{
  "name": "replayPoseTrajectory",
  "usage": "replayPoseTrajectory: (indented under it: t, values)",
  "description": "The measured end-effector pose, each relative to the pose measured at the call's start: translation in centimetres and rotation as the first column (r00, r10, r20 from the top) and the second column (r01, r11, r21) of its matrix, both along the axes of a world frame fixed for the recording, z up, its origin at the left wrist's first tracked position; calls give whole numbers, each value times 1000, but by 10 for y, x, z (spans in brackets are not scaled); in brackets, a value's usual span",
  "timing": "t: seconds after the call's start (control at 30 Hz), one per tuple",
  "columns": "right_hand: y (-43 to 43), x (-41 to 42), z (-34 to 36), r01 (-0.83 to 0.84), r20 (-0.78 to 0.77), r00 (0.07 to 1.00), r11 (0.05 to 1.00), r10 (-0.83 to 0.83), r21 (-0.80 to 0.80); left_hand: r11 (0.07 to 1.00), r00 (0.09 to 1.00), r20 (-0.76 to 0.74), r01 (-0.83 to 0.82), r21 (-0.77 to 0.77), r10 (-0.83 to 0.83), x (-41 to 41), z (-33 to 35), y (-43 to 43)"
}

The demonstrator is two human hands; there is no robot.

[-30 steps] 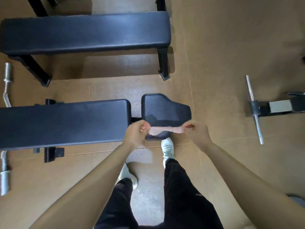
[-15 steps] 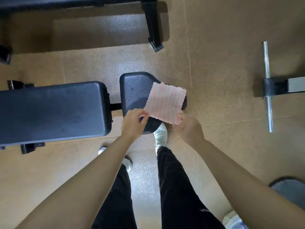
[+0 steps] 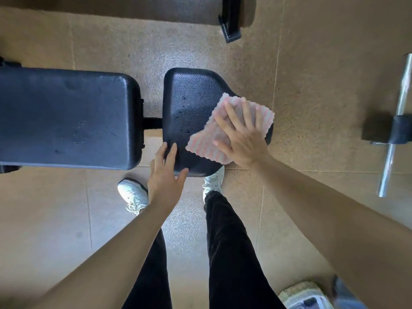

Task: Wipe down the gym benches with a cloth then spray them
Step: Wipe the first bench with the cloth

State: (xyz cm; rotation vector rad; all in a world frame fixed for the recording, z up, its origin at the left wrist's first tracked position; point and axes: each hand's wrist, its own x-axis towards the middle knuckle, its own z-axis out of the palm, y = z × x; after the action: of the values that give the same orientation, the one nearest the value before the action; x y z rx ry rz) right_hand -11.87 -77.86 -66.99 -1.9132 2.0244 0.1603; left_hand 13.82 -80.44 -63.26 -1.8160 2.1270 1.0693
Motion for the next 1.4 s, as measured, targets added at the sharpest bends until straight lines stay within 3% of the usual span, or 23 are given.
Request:
replayPoseTrajectory:
  t: [0.1,0.3,0.43,0.67,0.83,1.17,1.3,1.4]
  values:
    - [-11,-14,-4,-24,-58,998,1000,25,7,1000,999,-40,-14,-18,13,3,-5,-3]
    - [-25,-14,-3,231,-55,971,973,-231,-11,1000,996,-90,0,-3,0,10,-9,-7]
    - [-14,15,-6,92,-95,991,995,-96,-41,1000,987,-162,8,9,-6,18,-10,-8]
    - [16,78,-2,-126,2,992,986,127,-111,998,956,-292,-52,-36,40,31,-14,-1]
    - [6,71,-7,-247,14,967,954,253,-168,994,948,-311,-94,-53,73,28,-13,5]
    - [-108,31,-9,-143,-94,986,986,135,-84,983,942,-298,-176,-46,155,27,-17,14]
    - [-128,43,-9,-37,-68,997,995,31,-88,984,940,-291,-175,32,177,28,-14,18]
    - [-113,55,-7,-125,-70,990,989,120,-77,979,934,-293,-186,84,203,30,-8,20]
